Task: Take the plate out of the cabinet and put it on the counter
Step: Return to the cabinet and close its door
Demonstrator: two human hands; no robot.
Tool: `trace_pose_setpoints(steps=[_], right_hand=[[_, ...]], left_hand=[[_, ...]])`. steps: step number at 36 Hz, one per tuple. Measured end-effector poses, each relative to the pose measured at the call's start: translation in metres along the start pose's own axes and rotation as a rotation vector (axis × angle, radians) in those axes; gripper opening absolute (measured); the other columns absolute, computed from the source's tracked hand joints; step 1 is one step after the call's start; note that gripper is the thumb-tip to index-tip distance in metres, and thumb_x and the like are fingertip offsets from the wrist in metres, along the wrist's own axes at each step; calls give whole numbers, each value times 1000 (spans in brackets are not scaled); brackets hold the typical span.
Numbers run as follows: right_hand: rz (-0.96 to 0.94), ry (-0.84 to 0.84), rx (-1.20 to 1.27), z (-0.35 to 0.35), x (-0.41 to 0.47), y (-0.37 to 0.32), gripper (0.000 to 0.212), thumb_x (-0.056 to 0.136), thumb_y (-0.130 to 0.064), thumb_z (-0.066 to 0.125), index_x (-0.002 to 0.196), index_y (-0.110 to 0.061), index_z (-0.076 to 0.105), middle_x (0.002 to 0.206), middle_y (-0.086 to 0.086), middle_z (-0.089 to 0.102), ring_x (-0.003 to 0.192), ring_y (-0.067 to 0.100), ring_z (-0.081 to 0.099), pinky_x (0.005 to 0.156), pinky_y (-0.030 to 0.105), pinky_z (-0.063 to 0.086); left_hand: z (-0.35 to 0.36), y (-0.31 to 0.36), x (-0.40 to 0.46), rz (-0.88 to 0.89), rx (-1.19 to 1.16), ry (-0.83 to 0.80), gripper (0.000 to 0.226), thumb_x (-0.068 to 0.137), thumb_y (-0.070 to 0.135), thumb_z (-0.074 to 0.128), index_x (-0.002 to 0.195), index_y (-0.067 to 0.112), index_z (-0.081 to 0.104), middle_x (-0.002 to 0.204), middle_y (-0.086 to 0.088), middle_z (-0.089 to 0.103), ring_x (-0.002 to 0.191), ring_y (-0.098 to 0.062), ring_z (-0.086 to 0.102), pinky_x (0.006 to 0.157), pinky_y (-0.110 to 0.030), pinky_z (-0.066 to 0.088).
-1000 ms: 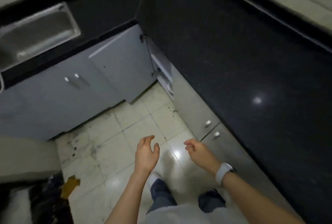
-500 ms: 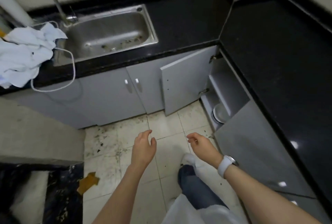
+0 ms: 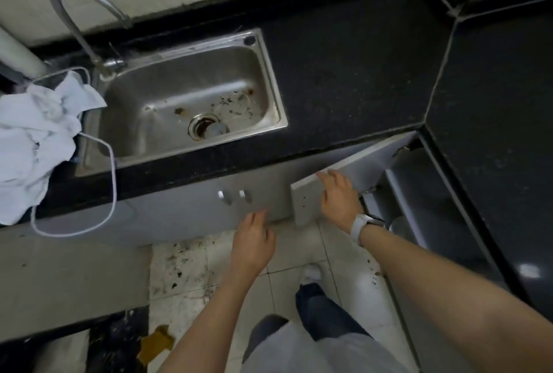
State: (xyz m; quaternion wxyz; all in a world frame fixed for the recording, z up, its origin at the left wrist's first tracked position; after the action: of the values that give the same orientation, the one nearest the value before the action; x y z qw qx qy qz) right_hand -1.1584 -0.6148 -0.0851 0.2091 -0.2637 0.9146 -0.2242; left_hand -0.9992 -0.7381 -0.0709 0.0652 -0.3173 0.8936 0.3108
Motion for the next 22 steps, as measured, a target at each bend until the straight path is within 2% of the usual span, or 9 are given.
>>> trace_pose_setpoints(steps=[4, 8, 12, 15, 19, 22], right_hand=[[-8, -139, -208, 16, 34, 9, 58, 91, -14, 36, 144, -28, 17, 157, 10, 6, 144, 32, -1, 116, 53, 13], [-10, -152, -263, 32, 34, 16, 53, 92, -22, 34, 142, -30, 20, 157, 8, 9, 144, 32, -6, 116, 54, 7], [22, -93, -172, 29, 26, 21, 42, 91, -25, 36, 133, -26, 38, 150, 9, 28, 144, 31, 1, 117, 51, 9], [64, -41, -107, 25, 9, 28, 34, 92, -26, 36, 122, -20, 50, 147, 9, 34, 145, 29, 5, 119, 47, 13], [205, 59, -6, 21, -26, 40, 31, 92, -20, 35, 109, -5, 57, 154, 12, 23, 145, 26, 6, 118, 40, 21], [355, 79, -5, 21, -50, 55, 30, 90, -12, 36, 113, 0, 52, 157, 11, 8, 146, 23, 1, 118, 36, 22]], left_hand=[[-7, 5, 28, 15, 44, -34, 43, 90, 12, 45, 133, 7, 42, 134, -18, 48, 122, -33, 43, 103, -39, 36], [-11, 15, 50, 74, 143, -54, 45, 89, 12, 42, 134, 8, 40, 137, -16, 44, 125, -31, 39, 106, -39, 34], [-6, 36, 85, 212, 240, -95, 49, 88, 13, 42, 136, 11, 37, 142, -12, 40, 128, -28, 36, 108, -42, 31], [5, 62, 105, 328, 318, -130, 50, 86, 17, 42, 136, 15, 38, 144, -10, 39, 130, -28, 34, 105, -44, 32], [29, 97, 124, 530, 400, -196, 51, 83, 19, 45, 134, 16, 39, 146, -9, 37, 133, -28, 31, 103, -47, 31], [46, 125, 134, 648, 452, -254, 55, 82, 20, 47, 136, 17, 34, 150, -10, 31, 137, -30, 24, 104, -51, 27]])
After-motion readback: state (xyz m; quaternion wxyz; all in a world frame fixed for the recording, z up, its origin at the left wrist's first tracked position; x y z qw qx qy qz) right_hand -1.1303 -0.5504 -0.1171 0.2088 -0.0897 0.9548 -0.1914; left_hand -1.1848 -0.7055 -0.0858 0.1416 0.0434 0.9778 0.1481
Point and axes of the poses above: each hand's wrist, its own x-axis towards the middle knuckle, its own z-axis out of the palm, y = z × x, the point moved 5 cm from there along x, towards the middle knuckle
